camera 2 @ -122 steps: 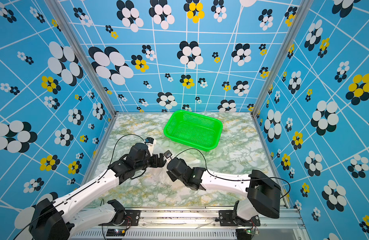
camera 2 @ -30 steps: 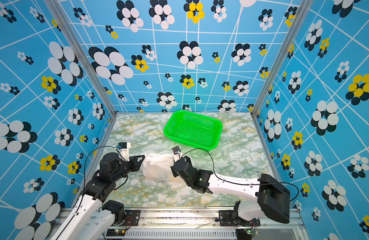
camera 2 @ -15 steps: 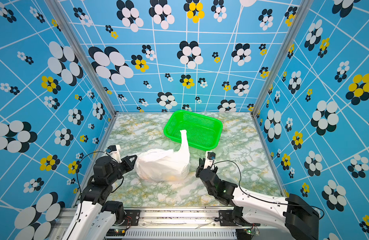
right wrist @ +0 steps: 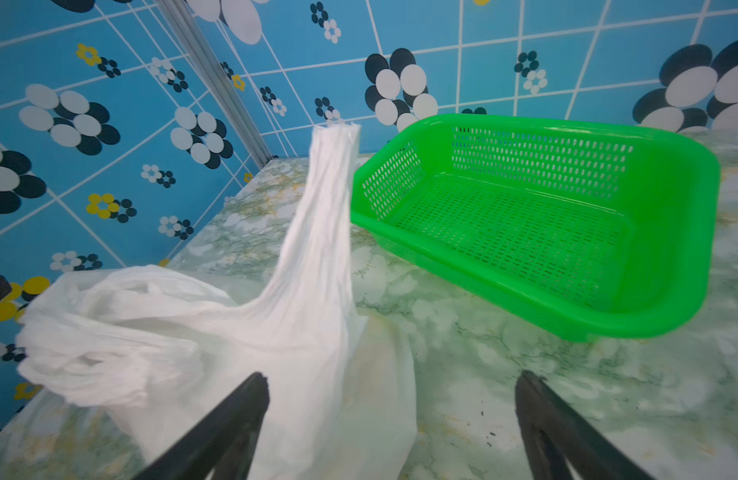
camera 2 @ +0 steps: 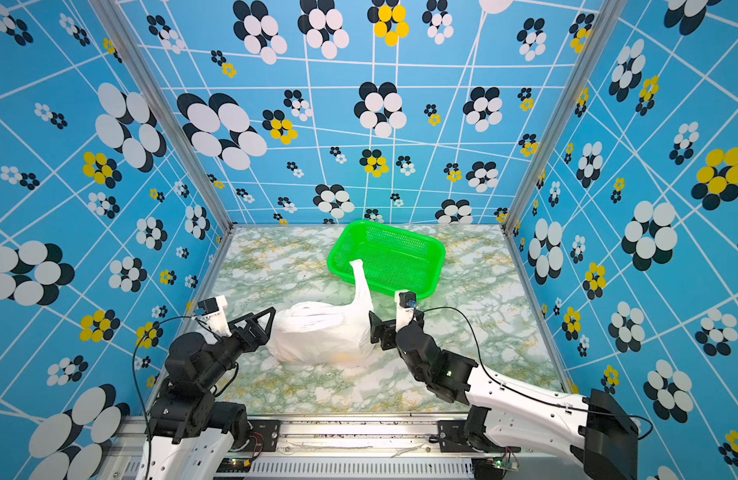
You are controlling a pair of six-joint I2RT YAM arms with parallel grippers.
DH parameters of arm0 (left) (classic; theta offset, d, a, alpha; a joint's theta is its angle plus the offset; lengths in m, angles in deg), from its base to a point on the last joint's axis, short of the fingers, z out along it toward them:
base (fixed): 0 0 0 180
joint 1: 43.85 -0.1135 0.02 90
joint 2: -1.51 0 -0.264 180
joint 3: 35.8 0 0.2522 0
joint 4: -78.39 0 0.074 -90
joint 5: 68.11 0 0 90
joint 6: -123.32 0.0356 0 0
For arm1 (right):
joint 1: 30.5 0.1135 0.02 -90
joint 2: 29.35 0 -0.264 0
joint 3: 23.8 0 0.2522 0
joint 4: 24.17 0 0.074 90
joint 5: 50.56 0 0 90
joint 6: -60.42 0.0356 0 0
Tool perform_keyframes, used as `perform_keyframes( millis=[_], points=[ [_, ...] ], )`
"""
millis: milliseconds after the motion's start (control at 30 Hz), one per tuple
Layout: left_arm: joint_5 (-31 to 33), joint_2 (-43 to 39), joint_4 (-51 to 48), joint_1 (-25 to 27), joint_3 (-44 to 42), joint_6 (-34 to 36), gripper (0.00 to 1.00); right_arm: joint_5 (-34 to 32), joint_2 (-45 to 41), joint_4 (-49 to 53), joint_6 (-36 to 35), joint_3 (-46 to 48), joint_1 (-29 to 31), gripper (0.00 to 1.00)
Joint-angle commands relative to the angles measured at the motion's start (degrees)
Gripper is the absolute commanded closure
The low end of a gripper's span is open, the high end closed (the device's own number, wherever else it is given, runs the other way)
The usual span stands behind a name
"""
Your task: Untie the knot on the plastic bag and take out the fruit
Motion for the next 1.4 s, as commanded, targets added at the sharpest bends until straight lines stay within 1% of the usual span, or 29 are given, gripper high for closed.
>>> perform_keyframes(
  millis=[0,67,133,233,267,300,400,467,533,600,633,700,767,800,833,933,967,1033,1133,1233,1367],
  points=[
    [-3.2,-4.6,2.2,2.9,-1.5,4.5,0.06,1.9,4.8,8.2,-1.1,-7.7,0.5,0.02],
    [-2.5,-5.7,2.4,5.5,-1.7,5.9,0.05,1.1,9.0,10.8,-0.7,-12.4,0.5,0.01],
    [-1.2,-5.1,2.6,7.7,-1.7,6.9,0.05,-0.8,12.9,12.5,-0.3,-16.2,0.6,0.01],
    [4.0,-3.0,2.6,12.3,-2.1,10.1,0.06,-7.5,18.8,17.7,0.3,-22.8,0.2,0.01],
    [6.2,-2.1,2.8,14.6,-2.4,11.2,0.06,-8.4,20.7,18.9,0.4,-24.4,-0.4,0.01],
    [7.8,-1.3,3.5,16.9,-2.6,12.2,0.07,-8.4,22.0,19.4,0.8,-25.6,-1.2,0.01],
    [15.0,2.0,5.9,26.3,-2.7,16.4,0.10,-6.1,25.0,18.3,1.6,-27.2,-3.5,0.01],
    [23.1,4.7,6.4,34.0,-1.9,20.4,0.10,-4.8,26.6,18.1,1.8,-28.6,-4.5,0.01],
    [30.3,7.8,8.2,40.0,-1.9,23.9,0.09,-4.1,28.1,18.6,1.8,-30.2,-5.4,0.01],
    [34.5,11.6,9.9,44.0,-1.7,26.3,0.07,-1.5,29.1,18.5,1.8,-31.0,-6.4,0.02],
    [36.4,13.3,10.4,45.6,-1.4,27.3,0.01,-0.7,29.2,17.9,1.9,-30.9,-7.0,0.03],
    [40.1,15.8,10.9,48.2,-0.8,29.0,0.00,1.1,29.4,16.1,2.6,-30.1,-8.0,0.11],
    [45.2,17.5,11.0,51.1,0.0,31.0,0.01,3.3,30.0,15.2,3.4,-29.8,-9.3,0.30],
    [47.1,18.1,11.4,52.1,0.1,31.9,0.00,3.9,30.3,15.2,3.6,-30.0,-9.7,0.37],
    [49.2,18.8,12.2,53.3,0.0,32.7,0.01,4.2,30.5,15.2,3.5,-30.3,-9.9,0.47],
    [52.9,20.8,13.7,55.2,-0.1,34.1,0.00,5.0,30.5,13.9,2.4,-29.9,-10.0,0.73],
    [53.8,21.7,13.5,55.5,0.1,34.2,0.01,5.5,30.1,13.0,2.4,-29.3,-10.0,0.81],
    [55.5,23.1,13.7,56.0,0.6,34.6,0.01,6.3,29.2,11.1,2.5,-27.7,-10.0,0.91],
    [58.2,25.5,13.7,56.1,1.4,35.3,0.01,8.3,27.8,9.2,3.0,-26.0,-9.9,1.00],
    [61.9,27.7,14.5,56.1,1.9,35.7,0.01,10.3,26.1,8.7,3.2,-25.1,-9.7,1.00],
    [64.9,29.2,13.7,55.9,3.1,34.6,0.01,10.6,22.5,5.7,3.2,-21.5,-7.6,1.00]
  ],
)
